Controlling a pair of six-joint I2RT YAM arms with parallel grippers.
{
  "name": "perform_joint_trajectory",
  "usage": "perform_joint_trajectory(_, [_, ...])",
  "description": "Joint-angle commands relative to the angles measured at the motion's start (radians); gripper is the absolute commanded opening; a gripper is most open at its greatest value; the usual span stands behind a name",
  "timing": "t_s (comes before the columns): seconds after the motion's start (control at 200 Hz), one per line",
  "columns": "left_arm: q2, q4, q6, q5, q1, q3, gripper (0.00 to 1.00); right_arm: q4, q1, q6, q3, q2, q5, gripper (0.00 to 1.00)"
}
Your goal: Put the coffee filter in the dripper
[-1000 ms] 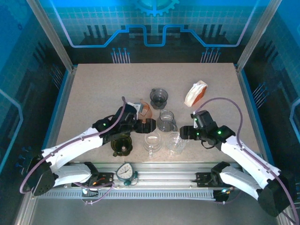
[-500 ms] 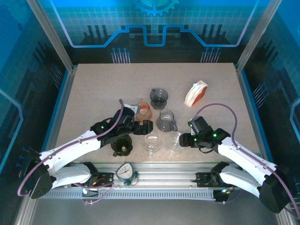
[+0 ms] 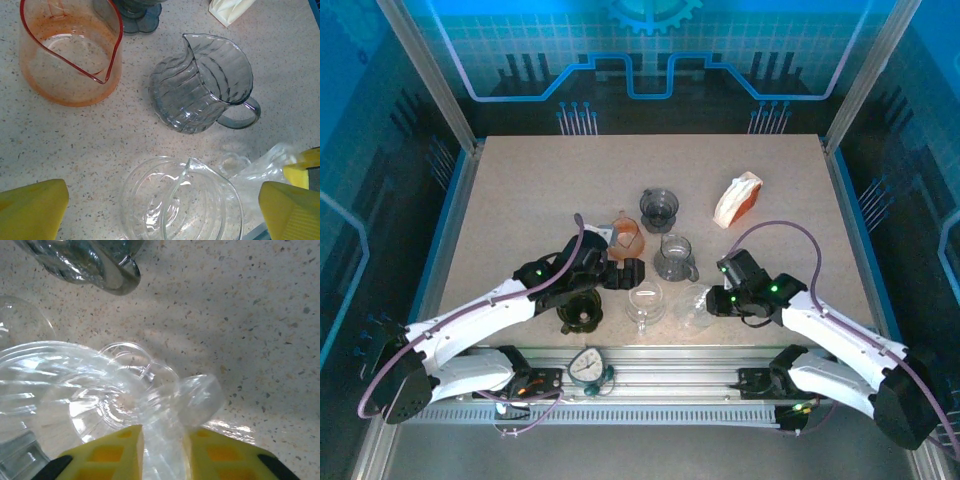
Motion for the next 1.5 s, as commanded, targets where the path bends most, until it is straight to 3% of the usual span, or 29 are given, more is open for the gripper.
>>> perform_joint_trajectory(0.0, [-0.017, -0.02, 0.022, -0.021, 0.0, -0.006, 0.99, -0.046, 0.012, -0.006, 0.022, -0.022, 0.01, 0.14])
perform_joint_trajectory(0.17, [-0.03, -0.032, 0.025, -0.031, 0.002, 0.001, 0.99, -0.096, 0.012, -0.03, 0.069, -0.043, 0.012, 0.06])
perform_joint_trajectory(0.42, [-0.111, -0.098, 0.037, -0.098, 0.002, 0.025, 0.99, -0.204, 0.012, -0.104, 0.256, -0.039, -0.019, 0.05])
perform_joint_trajectory(0.855, [-0.337, -0.213, 0.066, -0.259, 0.004, 0.027, 0.99, -0.208, 0.126, -0.104, 0.626, 0.256, -0.191, 0.06])
perform_joint_trajectory(1.126, [-0.372, -0.226, 0.062, -0.274, 0.006, 0.002, 0.99, -0.177, 0.169, -0.102, 0.67, 0.398, -0.208, 0.05])
perform_joint_trajectory(1.496, [-0.371, -0.217, 0.069, -0.275, 0.008, -0.008, 0.99, -0.156, 0.172, -0.101, 0.649, 0.437, -0.182, 0.05])
